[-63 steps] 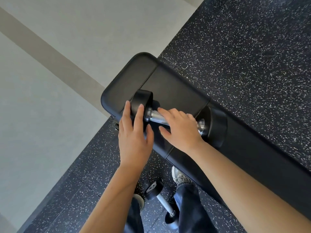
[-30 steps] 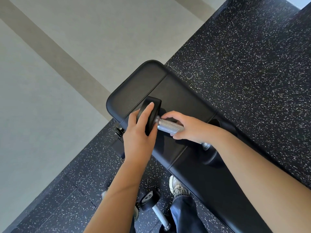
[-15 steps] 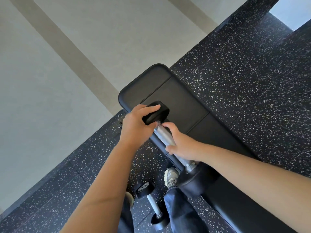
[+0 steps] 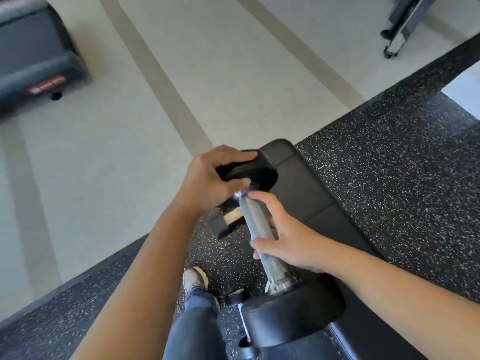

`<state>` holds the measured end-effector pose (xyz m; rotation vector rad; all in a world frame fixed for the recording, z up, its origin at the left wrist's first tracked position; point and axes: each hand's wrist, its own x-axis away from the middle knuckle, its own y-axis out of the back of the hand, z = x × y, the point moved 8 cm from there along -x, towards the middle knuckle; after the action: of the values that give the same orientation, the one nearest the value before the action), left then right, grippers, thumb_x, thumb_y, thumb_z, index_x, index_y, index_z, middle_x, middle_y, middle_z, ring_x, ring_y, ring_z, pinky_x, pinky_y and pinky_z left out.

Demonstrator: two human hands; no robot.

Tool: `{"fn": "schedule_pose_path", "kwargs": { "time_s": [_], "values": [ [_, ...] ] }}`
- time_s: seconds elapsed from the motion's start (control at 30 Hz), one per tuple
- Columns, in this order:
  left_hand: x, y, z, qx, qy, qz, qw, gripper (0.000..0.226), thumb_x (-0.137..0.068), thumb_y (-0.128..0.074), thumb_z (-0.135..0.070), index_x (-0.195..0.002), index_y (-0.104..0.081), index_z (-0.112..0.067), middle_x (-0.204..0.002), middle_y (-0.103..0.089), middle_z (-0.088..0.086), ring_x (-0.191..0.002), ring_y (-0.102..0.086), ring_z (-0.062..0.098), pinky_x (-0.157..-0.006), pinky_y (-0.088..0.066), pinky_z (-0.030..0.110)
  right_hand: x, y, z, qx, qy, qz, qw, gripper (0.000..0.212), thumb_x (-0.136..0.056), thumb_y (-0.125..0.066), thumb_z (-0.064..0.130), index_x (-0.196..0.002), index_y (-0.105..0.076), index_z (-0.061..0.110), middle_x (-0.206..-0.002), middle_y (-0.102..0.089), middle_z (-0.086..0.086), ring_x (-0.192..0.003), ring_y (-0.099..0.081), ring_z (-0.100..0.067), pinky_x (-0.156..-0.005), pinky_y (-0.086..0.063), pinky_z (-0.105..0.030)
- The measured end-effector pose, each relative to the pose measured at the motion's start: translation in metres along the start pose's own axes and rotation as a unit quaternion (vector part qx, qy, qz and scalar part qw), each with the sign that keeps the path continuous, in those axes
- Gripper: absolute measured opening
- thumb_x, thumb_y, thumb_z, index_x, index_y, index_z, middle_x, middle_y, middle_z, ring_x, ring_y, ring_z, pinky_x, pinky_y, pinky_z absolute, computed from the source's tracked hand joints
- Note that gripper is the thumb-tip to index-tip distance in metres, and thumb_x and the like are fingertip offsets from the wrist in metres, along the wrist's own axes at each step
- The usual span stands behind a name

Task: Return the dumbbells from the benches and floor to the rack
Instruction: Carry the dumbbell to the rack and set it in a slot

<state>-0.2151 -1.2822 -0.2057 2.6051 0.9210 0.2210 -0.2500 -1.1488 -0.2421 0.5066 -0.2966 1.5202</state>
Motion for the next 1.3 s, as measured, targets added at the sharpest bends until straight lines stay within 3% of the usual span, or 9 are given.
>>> {"fn": "schedule_pose_path", "kwargs": {
  "time_s": [0.1,0.23,0.43,0.53,0.7,0.87,1.03,1.17,1.3],
  "values": [
    [0.015,0.031,-0.037,0.017,-0.007,-0.05,0.999,0.049,-0.065,-0.074,0.004,-0.095,-0.064,-0.033,-0.094,-0.063,-0.011,-0.087,-0.058,-0.003,-0.081,-0.044,0.012,0.018,-0.008,0.044,0.001,0.034,0.021,0.999,0.062,-0.086,-0.054,0.004,-0.118,-0.025,0.048,-0.098,-0.05,0.003,-0.066,-0.064,-0.015,-0.073,-0.054,-0.031],
    [0.044,0.066,-0.081,0.025,-0.022,-0.113,0.993,0.048,-0.065,-0.073,0.007,-0.102,-0.063,-0.022,-0.094,-0.063,-0.007,-0.086,-0.058,-0.005,-0.08,-0.044,0.012,0.039,-0.018,0.092,0.054,0.069,0.029,0.996,0.063,-0.084,-0.055,0.002,-0.126,-0.028,0.04,-0.101,-0.048,0.001,-0.068,-0.064,-0.021,-0.077,-0.055,-0.041],
    [0.105,0.114,-0.119,0.03,-0.025,-0.219,0.975,0.049,-0.065,-0.073,0.009,-0.105,-0.062,-0.018,-0.092,-0.062,-0.007,-0.083,-0.057,-0.006,-0.077,-0.042,0.01,0.066,-0.048,0.143,0.092,0.104,0.08,0.987,0.068,-0.081,-0.057,-0.004,-0.129,-0.032,0.038,-0.093,-0.049,0.003,-0.056,-0.059,-0.008,-0.06,-0.052,-0.022],
    [0.139,0.141,-0.127,0.031,-0.017,-0.282,0.959,0.051,-0.064,-0.073,0.01,-0.105,-0.061,-0.018,-0.092,-0.063,-0.008,-0.082,-0.059,-0.007,-0.077,-0.043,0.012,0.071,-0.072,0.164,0.099,0.101,0.129,0.982,0.07,-0.081,-0.057,-0.006,-0.128,-0.034,0.04,-0.087,-0.049,0.003,-0.052,-0.06,-0.013,-0.062,-0.056,-0.033],
    [0.204,0.187,-0.124,0.014,0.009,-0.372,0.928,0.05,-0.064,-0.074,0.007,-0.104,-0.063,-0.021,-0.093,-0.064,-0.003,-0.085,-0.058,-0.001,-0.08,-0.044,0.015,0.071,-0.129,0.195,0.14,0.122,0.209,0.96,0.071,-0.08,-0.057,-0.008,-0.126,-0.037,0.041,-0.089,-0.044,0.01,-0.057,-0.059,-0.015,-0.062,-0.056,-0.032],
    [0.276,0.228,-0.111,0.008,0.025,-0.447,0.894,0.049,-0.061,-0.074,-0.001,-0.104,-0.063,-0.022,-0.094,-0.063,0.003,-0.088,-0.059,0.007,-0.081,-0.046,0.019,0.068,-0.198,0.212,0.159,0.112,0.277,0.941,0.069,-0.08,-0.058,-0.007,-0.115,-0.039,0.048,-0.089,-0.048,0.005,-0.059,-0.059,-0.02,-0.056,-0.056,-0.03],
    [0.354,0.272,-0.085,0.014,0.066,-0.501,0.863,0.05,-0.064,-0.073,0.007,-0.105,-0.063,-0.02,-0.092,-0.062,-0.01,-0.084,-0.057,-0.006,-0.075,-0.04,0.009,0.065,-0.284,0.223,0.191,0.115,0.332,0.917,0.071,-0.078,-0.06,-0.008,-0.124,-0.039,0.041,-0.089,-0.047,0.007,-0.069,-0.059,-0.022,-0.06,-0.055,-0.028],
    [0.414,0.312,-0.065,0.009,0.092,-0.527,0.845,0.048,-0.065,-0.072,0.007,-0.105,-0.063,-0.018,-0.093,-0.062,-0.01,-0.084,-0.057,-0.009,-0.076,-0.042,0.008,0.058,-0.359,0.232,0.194,0.11,0.368,0.902,0.069,-0.079,-0.058,-0.009,-0.116,-0.039,0.046,-0.09,-0.047,0.004,-0.062,-0.058,-0.019,-0.055,-0.054,-0.023],
    [0.485,0.352,-0.042,-0.01,0.115,-0.572,0.812,0.047,-0.064,-0.075,0.003,-0.101,-0.065,-0.025,-0.093,-0.064,-0.008,-0.087,-0.058,-0.003,-0.082,-0.045,0.014,0.055,-0.437,0.243,0.233,0.125,0.405,0.875,0.069,-0.079,-0.059,-0.007,-0.117,-0.038,0.047,-0.086,-0.047,0.009,-0.066,-0.058,-0.014,-0.067,-0.055,-0.03]
  ]
}}
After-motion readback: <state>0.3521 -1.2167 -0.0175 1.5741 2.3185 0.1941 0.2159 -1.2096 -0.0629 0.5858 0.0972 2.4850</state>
